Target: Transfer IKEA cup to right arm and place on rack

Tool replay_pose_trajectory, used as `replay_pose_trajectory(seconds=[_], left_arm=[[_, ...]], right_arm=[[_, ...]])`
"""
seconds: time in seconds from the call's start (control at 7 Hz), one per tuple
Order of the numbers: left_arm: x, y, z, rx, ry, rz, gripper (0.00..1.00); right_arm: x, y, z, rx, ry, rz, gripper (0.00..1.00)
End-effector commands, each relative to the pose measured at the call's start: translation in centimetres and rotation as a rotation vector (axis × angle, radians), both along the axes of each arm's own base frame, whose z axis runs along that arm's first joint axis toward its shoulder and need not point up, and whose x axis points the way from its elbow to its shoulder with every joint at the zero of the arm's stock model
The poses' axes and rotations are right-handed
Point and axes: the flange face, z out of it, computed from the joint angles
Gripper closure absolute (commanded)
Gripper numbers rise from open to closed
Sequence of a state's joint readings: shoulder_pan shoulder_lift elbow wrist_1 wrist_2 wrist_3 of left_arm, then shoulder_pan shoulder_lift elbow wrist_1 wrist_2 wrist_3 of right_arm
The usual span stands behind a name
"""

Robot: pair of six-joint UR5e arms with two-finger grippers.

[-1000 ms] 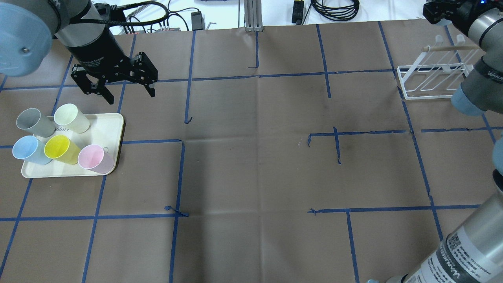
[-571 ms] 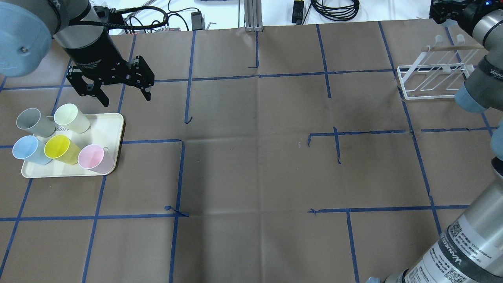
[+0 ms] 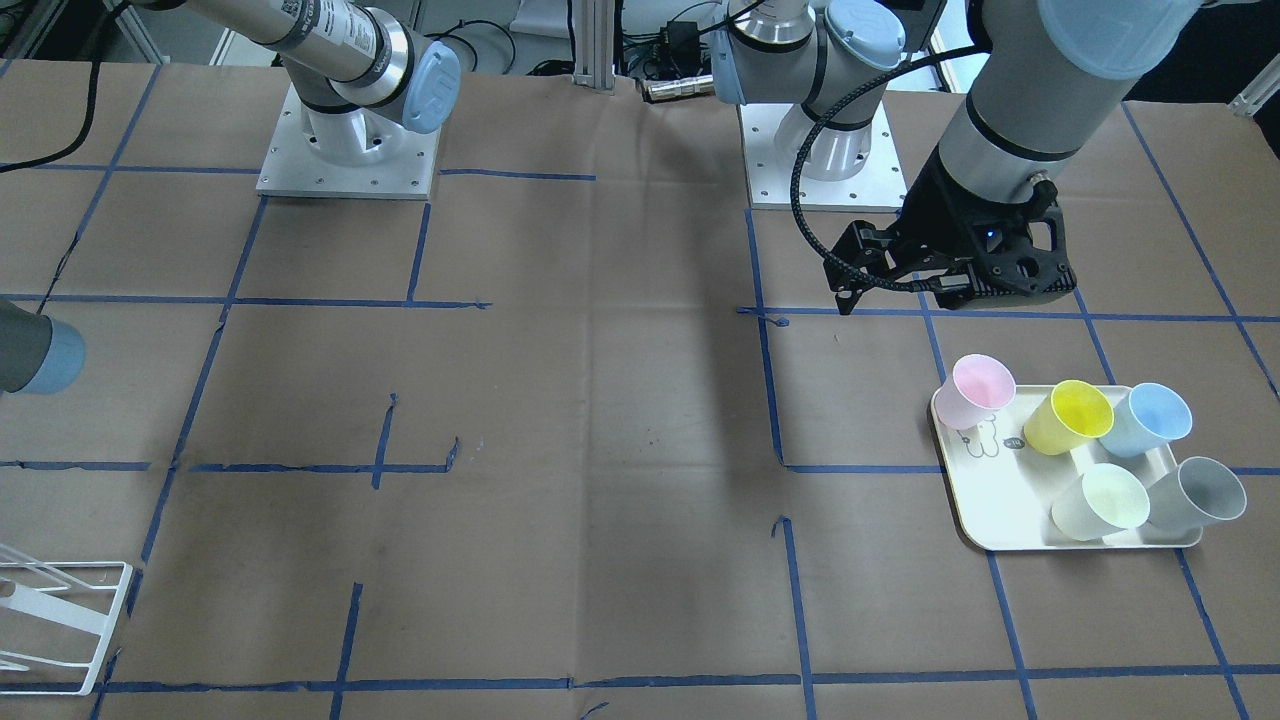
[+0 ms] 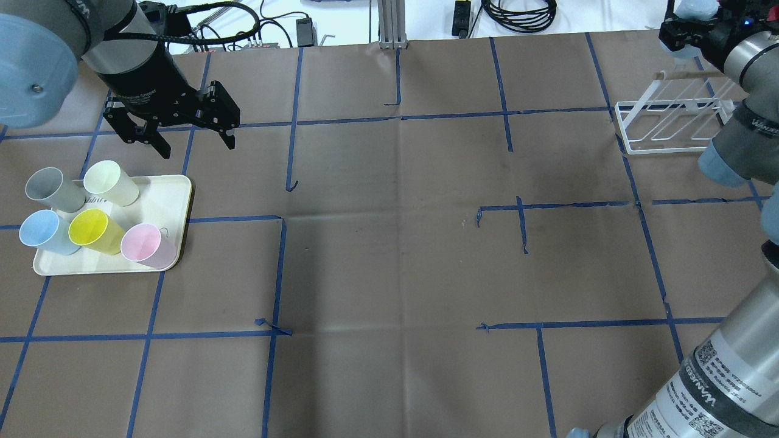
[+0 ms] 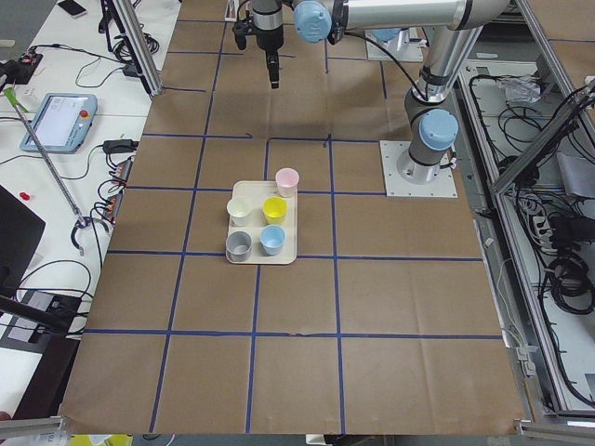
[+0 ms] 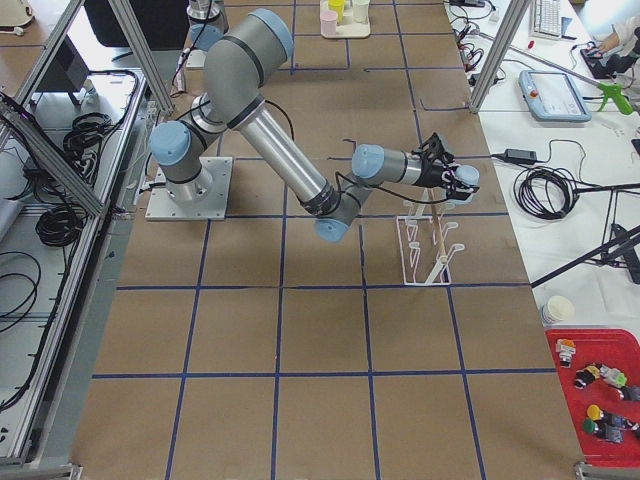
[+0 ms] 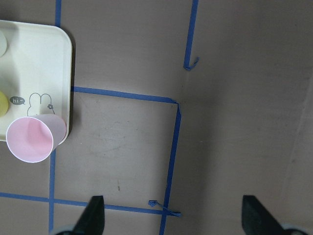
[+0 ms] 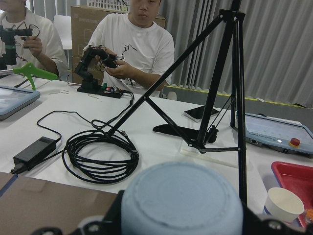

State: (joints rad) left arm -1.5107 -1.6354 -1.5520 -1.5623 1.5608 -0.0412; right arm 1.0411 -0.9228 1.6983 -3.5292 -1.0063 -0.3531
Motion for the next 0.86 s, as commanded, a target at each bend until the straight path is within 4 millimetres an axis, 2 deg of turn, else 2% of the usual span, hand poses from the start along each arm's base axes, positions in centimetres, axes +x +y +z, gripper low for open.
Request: replay_pose_trajectory(seconds=[0.0, 0.71], left_arm=[[0.0, 0.2, 0.2, -0.004, 0.002, -0.043, 0.01], [-0.1, 0.2, 0.0, 0.0, 0.003, -0.057, 0.01]], right_arm=[[-0.8, 0.2, -0.8, 0.013, -0.01, -0.012, 0.7], [-1.2, 0.6, -2.9, 0.049, -0.029, -0.021, 0.69]])
